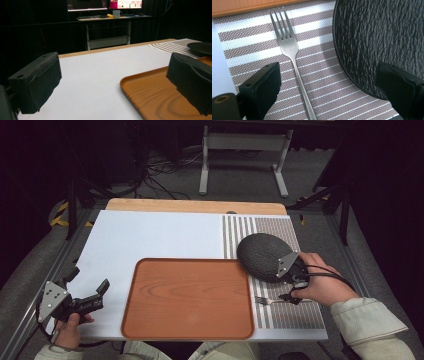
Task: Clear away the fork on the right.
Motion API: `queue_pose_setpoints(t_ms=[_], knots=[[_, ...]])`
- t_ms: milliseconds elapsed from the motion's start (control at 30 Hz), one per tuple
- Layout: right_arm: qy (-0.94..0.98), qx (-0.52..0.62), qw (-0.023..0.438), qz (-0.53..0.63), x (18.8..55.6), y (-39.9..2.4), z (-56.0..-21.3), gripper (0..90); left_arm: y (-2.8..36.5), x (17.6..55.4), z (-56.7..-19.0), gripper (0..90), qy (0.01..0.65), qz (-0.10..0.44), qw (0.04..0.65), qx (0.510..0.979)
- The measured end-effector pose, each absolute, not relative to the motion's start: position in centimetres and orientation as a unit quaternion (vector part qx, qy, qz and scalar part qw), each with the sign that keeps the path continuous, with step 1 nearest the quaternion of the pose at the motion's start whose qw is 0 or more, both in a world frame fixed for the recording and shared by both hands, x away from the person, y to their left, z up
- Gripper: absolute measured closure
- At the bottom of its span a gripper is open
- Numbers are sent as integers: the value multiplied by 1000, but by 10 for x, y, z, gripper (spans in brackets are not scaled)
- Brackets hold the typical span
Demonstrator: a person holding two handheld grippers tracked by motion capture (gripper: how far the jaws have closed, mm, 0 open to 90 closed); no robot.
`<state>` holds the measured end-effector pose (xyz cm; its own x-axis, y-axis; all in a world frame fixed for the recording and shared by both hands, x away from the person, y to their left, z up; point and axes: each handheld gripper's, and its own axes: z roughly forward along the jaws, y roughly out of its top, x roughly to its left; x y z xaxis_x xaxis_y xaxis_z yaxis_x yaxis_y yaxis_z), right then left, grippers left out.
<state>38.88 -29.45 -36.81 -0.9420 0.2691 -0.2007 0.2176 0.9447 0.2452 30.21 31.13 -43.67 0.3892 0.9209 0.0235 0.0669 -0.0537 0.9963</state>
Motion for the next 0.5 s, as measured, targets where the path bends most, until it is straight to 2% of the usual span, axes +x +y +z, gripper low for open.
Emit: queue_pose_setpoints(t_ms=[400, 500], knots=[[986, 87, 85, 118, 390, -292, -383, 80, 312, 302, -437, 3, 399, 379, 560, 619], [988, 75, 72, 110, 389, -290, -389, 162, 312, 302, -437, 3, 399, 380, 560, 619]])
